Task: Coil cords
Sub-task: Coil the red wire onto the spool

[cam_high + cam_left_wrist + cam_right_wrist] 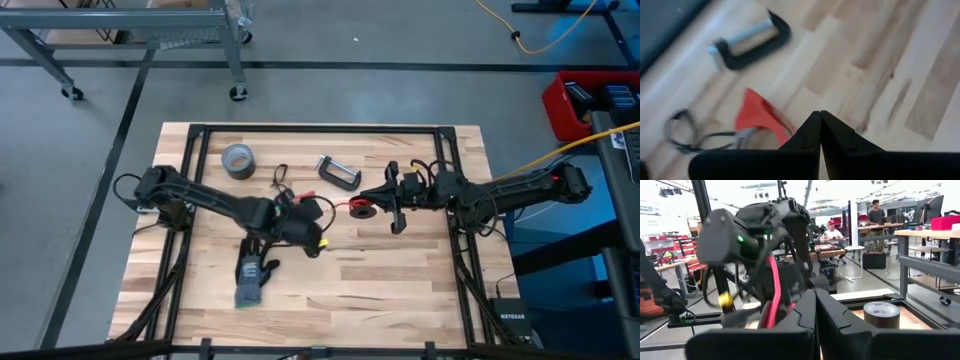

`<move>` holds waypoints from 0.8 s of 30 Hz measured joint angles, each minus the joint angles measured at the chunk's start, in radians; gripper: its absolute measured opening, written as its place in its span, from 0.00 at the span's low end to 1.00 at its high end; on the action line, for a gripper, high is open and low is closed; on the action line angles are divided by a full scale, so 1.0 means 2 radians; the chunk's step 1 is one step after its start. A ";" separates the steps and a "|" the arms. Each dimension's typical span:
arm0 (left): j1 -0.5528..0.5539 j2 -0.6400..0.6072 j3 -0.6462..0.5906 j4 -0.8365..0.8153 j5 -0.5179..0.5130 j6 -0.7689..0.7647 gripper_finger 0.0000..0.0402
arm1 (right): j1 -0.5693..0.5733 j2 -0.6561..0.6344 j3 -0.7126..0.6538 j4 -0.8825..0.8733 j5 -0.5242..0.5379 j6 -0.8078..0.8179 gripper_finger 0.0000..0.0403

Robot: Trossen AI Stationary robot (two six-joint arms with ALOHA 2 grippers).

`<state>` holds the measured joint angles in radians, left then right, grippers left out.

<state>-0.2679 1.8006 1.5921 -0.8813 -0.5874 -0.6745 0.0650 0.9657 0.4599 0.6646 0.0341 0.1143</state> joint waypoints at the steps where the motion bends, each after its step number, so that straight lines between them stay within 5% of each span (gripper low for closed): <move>1: -0.007 -0.006 0.000 -0.006 -0.016 -0.009 0.00 | 0.000 0.000 0.000 -0.005 0.000 0.000 0.01; 6: -0.052 -0.037 0.000 -0.013 -0.105 -0.023 0.00 | 0.000 0.000 0.000 -0.027 0.001 -0.009 0.01; 12: -0.088 -0.055 0.001 0.046 -0.218 0.057 0.01 | 0.000 0.000 0.000 -0.052 0.005 -0.009 0.01; 17: -0.084 -0.053 0.001 0.122 -0.229 0.127 0.01 | 0.000 0.000 0.000 -0.053 0.005 -0.008 0.01; 24: -0.054 -0.048 0.001 0.138 -0.192 0.124 0.01 | 0.000 0.000 0.000 -0.053 0.005 -0.007 0.01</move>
<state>-0.3760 1.7039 1.5932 -0.6048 -0.9706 -0.4259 0.0650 0.9657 0.4599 0.5587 0.0448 0.0994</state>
